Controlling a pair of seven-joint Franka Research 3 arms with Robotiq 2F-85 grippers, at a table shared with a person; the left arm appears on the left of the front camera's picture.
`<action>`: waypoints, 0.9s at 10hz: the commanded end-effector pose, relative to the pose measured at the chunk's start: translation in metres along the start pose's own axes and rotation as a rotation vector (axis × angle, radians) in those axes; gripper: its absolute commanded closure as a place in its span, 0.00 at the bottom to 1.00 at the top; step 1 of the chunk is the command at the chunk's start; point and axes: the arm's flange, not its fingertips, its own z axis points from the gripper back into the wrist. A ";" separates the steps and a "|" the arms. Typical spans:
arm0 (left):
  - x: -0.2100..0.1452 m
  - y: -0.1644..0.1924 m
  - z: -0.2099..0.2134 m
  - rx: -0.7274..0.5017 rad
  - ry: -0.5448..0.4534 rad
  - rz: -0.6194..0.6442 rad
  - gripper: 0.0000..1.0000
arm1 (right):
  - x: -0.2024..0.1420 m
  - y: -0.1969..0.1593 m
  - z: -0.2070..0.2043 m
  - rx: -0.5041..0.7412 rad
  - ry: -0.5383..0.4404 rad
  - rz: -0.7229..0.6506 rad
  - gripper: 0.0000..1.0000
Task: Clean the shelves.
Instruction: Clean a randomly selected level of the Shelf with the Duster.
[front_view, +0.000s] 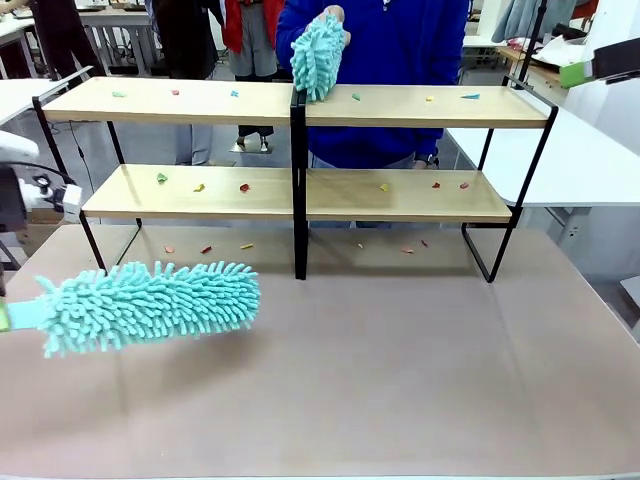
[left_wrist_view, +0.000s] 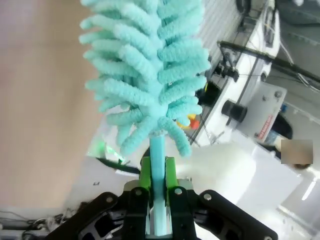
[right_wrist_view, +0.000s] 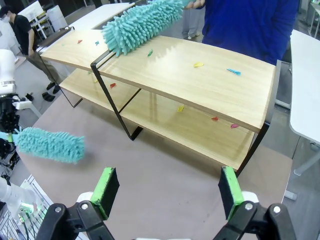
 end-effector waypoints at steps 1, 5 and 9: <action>0.019 0.001 -0.016 0.000 -0.115 0.109 0.88 | 0.000 -0.001 0.000 0.003 -0.002 -0.003 0.00; 0.073 -0.008 -0.043 -0.045 -0.368 0.302 0.88 | 0.000 -0.001 0.000 0.003 -0.002 -0.003 0.00; 0.101 -0.004 -0.045 -0.034 -0.639 0.455 0.88 | 0.000 -0.001 0.000 0.003 -0.002 -0.003 0.00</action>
